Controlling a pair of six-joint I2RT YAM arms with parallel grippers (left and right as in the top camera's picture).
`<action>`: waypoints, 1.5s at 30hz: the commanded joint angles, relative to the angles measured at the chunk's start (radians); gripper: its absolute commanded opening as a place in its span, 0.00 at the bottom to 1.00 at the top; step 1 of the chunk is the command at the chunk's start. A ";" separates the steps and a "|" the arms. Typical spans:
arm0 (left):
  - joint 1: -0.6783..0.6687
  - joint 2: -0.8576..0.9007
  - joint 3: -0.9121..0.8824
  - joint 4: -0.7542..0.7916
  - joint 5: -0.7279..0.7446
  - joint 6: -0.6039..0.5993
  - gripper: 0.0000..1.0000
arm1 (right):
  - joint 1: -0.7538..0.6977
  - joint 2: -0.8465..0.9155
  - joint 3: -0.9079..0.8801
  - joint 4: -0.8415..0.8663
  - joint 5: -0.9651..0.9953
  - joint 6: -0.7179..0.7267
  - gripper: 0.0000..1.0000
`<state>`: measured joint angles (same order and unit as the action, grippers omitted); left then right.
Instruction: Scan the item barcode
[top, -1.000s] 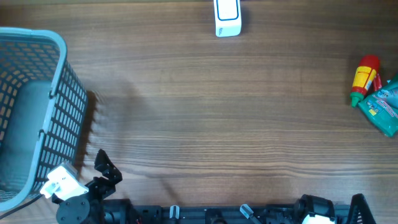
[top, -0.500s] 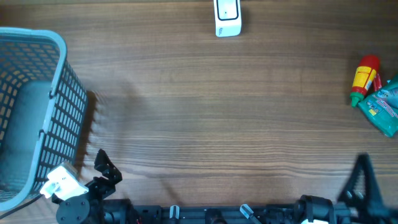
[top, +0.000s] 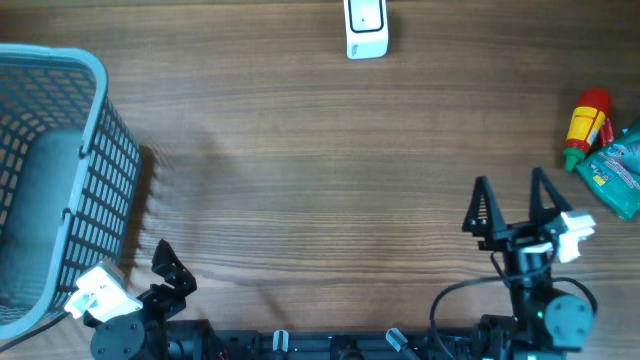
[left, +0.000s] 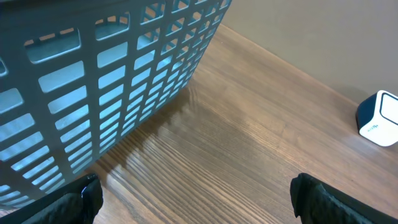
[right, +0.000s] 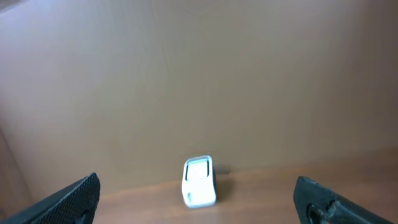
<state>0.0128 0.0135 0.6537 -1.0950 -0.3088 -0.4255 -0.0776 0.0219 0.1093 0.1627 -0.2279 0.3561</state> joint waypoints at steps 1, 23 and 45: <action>-0.006 -0.007 0.000 0.004 0.005 -0.009 1.00 | 0.015 -0.019 -0.077 0.011 0.029 0.018 1.00; -0.006 -0.007 0.000 0.004 0.004 -0.009 1.00 | 0.014 -0.012 -0.104 -0.148 0.029 0.039 1.00; -0.018 -0.010 -0.554 0.900 0.311 0.354 1.00 | 0.014 -0.012 -0.104 -0.148 0.029 0.039 1.00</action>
<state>0.0006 0.0093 0.1425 -0.1833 -0.0231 -0.1780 -0.0677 0.0174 0.0063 0.0113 -0.2123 0.3824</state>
